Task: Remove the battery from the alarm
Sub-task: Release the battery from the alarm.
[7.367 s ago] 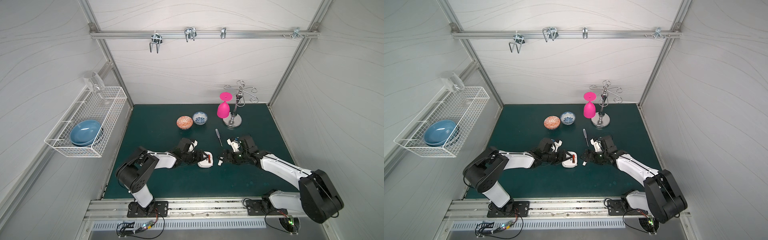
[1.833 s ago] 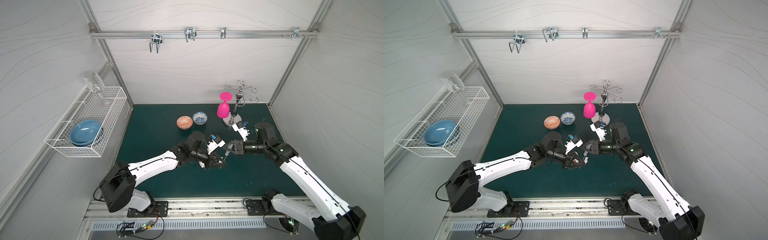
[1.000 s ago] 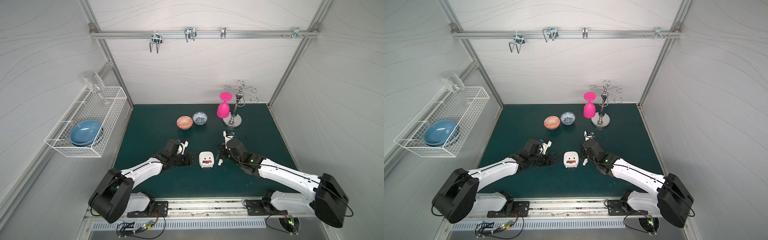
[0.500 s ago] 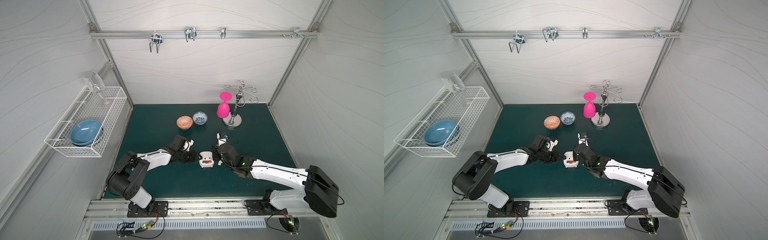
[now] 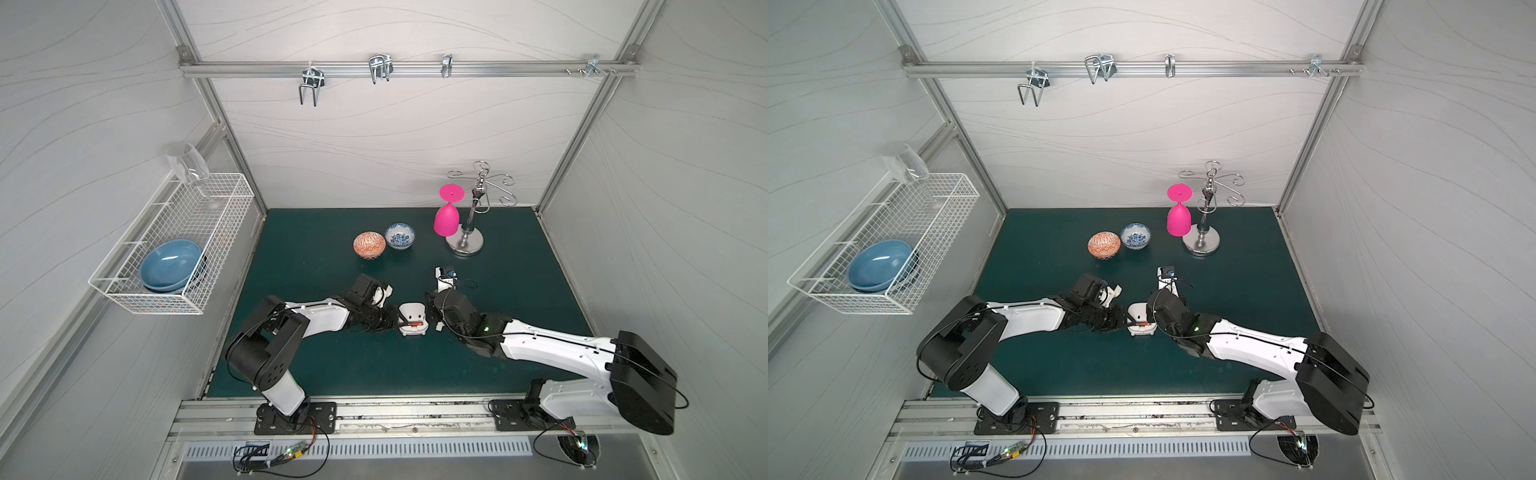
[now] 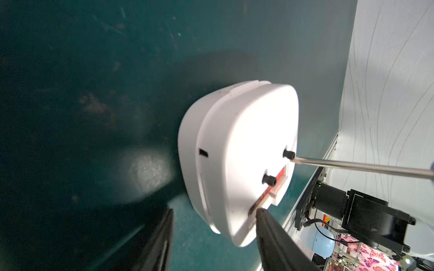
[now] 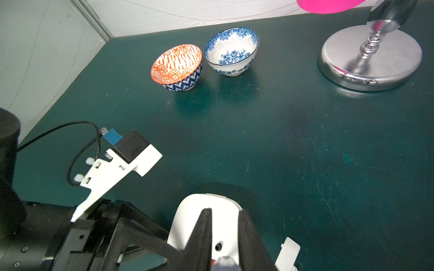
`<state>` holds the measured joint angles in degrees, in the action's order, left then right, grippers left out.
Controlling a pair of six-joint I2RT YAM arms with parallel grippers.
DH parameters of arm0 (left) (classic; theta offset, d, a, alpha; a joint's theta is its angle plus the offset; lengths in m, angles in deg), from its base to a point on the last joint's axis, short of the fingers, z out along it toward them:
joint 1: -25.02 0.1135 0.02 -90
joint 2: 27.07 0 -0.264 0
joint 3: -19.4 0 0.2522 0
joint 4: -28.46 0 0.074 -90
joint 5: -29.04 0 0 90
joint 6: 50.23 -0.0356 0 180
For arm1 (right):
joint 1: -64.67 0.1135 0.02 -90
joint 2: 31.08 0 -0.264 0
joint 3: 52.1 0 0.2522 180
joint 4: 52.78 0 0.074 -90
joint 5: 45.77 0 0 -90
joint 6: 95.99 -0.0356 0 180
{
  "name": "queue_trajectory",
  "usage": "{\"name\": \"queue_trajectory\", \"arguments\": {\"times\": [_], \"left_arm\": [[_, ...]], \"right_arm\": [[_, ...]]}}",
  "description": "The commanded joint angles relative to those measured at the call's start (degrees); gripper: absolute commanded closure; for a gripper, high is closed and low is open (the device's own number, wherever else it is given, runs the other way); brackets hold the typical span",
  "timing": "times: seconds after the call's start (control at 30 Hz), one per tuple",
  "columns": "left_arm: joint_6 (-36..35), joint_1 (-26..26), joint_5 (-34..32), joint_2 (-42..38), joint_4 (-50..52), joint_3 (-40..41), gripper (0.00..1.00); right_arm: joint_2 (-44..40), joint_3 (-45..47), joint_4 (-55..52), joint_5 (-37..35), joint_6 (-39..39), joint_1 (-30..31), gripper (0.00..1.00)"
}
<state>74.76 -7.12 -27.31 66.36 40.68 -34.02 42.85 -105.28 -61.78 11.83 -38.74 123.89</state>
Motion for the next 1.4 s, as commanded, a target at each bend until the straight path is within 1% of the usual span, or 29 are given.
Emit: {"name": "queue_trajectory", "arguments": {"times": [0.0, 0.13, 0.3, 0.4, 0.43, 0.5, 0.6, 0.73, 0.97, 1.13, 1.23, 1.37], "left_arm": [[0.2, -0.3, -1.5, 1.6, -0.5, -1.0, 0.43], [0.1, -0.5, -1.8, 1.7, -0.5, -0.6, 0.45], [0.0, -1.0, -2.0, 1.9, -0.5, -0.3, 0.46], [0.2, -1.5, -2.4, 1.9, -0.4, -0.1, 0.47], [0.3, -1.6, -2.5, 1.9, -0.5, 0.1, 0.48], [0.6, -2.0, -2.5, 1.9, -0.7, 0.5, 0.49], [1.4, -2.7, -2.6, 1.8, -1.6, 1.9, 0.52], [3.0, -3.9, -3.1, 1.7, -3.2, 3.5, 0.55], [3.8, -4.4, -4.1, 1.0, -3.6, 4.4, 0.56], [3.8, -4.4, -4.9, 0.2, -2.9, 4.3, 0.56], [3.8, -4.4, -5.5, -0.1, -2.5, 4.4, 0.56], [3.5, -4.3, -6.6, 0.1, -2.0, 4.5, 0.51]], "right_arm": [[-0.4, 0.1, -2.7, -0.5, -1.2, 0.9, 1.00], [-0.2, 0.8, -2.7, 0.6, -2.4, 1.2, 1.00], [0.5, 0.4, -3.6, -0.5, -2.7, 1.3, 1.00], [1.4, 0.4, -4.8, -1.2, -5.6, 0.9, 1.00], [1.6, 0.7, -5.1, -0.2, -7.6, 0.1, 1.00], [1.0, 2.6, -4.0, 3.8, -12.4, -2.4, 1.00], [-0.7, 6.7, 2.0, 10.1, -20.0, -7.1, 1.00], [-1.8, 8.8, 7.2, 13.7, -24.8, -9.0, 1.00], [-2.0, 10.1, 17.2, 19.2, -27.6, -11.1, 1.00], [-2.0, 10.6, 22.9, 21.8, -28.2, -11.7, 1.00], [-2.6, 10.9, 24.2, 22.2, -27.9, -11.7, 1.00], [-4.4, 11.4, 23.9, 21.9, -26.7, -12.1, 1.00]]}}
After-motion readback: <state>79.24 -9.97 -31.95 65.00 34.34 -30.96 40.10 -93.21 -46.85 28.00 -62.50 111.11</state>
